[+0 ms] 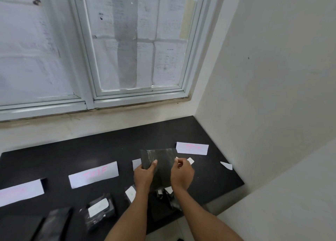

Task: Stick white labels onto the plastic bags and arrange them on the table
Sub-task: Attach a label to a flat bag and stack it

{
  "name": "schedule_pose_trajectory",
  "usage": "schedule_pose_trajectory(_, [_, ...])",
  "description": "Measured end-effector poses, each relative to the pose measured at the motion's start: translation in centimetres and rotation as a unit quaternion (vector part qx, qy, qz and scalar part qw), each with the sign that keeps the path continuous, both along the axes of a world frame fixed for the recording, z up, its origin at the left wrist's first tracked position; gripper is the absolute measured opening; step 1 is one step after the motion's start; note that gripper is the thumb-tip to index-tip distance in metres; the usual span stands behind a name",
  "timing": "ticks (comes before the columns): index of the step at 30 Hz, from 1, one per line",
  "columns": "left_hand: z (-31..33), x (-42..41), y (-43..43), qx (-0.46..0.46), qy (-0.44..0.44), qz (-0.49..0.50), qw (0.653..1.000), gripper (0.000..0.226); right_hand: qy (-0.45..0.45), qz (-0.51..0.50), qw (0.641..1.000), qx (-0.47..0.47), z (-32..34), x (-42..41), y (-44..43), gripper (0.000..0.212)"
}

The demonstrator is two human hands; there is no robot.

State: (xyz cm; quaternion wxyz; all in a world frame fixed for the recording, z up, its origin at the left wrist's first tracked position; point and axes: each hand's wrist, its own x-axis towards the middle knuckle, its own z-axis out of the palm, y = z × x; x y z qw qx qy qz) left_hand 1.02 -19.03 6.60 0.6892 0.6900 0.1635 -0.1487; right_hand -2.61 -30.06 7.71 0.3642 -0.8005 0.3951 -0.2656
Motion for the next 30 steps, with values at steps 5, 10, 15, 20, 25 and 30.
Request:
schedule_pose_trajectory(5, [0.5,-0.9,1.6,-0.013,0.005,-0.006,1.0,0.017,0.044,0.073,0.995,-0.056,-0.2,-0.6,2.4,0.017])
schedule_pose_trajectory(10, [0.9,-1.5,2.7,-0.045,0.006,-0.006,0.999,0.016,0.053,0.097,0.989,-0.099,-0.3,-1.1,4.6,0.017])
schedule_pose_trajectory(15, [0.8,-1.9,3.8,-0.069,0.013,-0.015,0.997,0.024,0.055,0.147,0.974,-0.161,-0.6,-1.6,5.8,0.014])
schedule_pose_trajectory(20, [1.3,-2.1,4.4,-0.081,0.021,-0.01,0.996,0.016,0.047,0.166,0.973,-0.152,-0.4,-1.8,6.2,0.019])
schedule_pose_trajectory(25, [1.7,-2.1,4.9,-0.083,0.023,-0.002,0.996,0.016,-0.003,0.214,0.97,-0.113,-0.4,-1.9,6.0,0.025])
schedule_pose_trajectory(30, [2.0,-2.1,5.7,-0.061,0.029,-0.02,0.998,0.033,0.015,0.134,0.985,-0.106,0.1,-2.1,4.5,0.018])
